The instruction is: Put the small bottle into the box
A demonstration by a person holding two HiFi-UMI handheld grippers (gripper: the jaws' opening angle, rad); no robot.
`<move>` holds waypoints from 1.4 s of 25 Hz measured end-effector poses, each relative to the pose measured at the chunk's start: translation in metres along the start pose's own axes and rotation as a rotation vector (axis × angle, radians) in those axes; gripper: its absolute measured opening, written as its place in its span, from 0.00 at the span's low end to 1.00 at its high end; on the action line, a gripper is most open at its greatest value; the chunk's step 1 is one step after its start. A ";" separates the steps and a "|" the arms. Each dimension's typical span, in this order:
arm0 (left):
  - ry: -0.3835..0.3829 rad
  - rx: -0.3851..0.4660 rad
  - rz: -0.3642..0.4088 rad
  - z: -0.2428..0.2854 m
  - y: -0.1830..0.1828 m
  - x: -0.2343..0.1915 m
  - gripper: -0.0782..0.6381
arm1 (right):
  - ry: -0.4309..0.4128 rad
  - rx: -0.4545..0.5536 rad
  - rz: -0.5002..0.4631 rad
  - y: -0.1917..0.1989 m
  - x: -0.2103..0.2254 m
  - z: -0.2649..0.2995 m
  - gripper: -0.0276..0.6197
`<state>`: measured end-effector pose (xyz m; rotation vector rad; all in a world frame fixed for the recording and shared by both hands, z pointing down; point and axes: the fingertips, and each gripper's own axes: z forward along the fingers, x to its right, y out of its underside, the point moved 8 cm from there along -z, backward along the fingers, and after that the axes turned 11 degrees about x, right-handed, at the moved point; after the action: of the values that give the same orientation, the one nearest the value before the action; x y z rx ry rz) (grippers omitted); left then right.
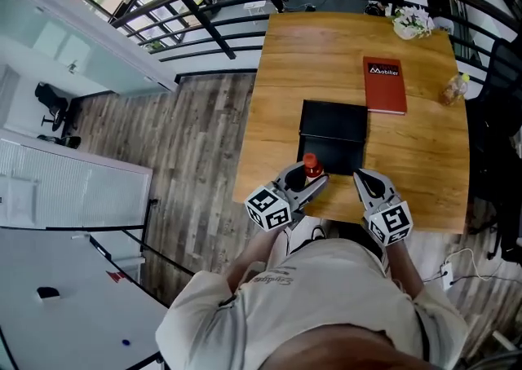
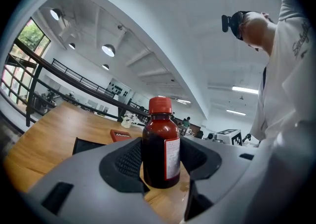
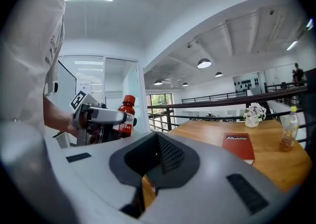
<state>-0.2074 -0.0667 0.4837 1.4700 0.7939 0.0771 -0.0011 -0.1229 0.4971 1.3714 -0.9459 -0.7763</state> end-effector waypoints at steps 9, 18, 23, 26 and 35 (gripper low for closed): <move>-0.017 -0.046 0.028 0.065 -0.002 -0.006 0.42 | -0.032 0.022 0.045 0.005 0.065 0.013 0.04; -0.047 -0.080 0.010 0.108 0.004 -0.019 0.42 | -0.024 0.008 0.102 0.020 0.108 0.009 0.04; -0.100 -0.071 -0.005 0.117 0.007 -0.029 0.42 | -0.035 -0.013 0.062 0.020 0.122 0.007 0.03; -0.126 -0.088 -0.016 0.122 0.008 -0.044 0.42 | -0.025 -0.008 0.047 0.017 0.129 0.009 0.04; -0.199 -0.228 -0.108 0.117 0.028 -0.078 0.42 | 0.023 -0.041 0.060 0.020 0.129 0.011 0.03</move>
<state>-0.1939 -0.2012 0.5311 1.1972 0.6774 -0.0581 0.0442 -0.2419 0.5296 1.3077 -0.9440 -0.7289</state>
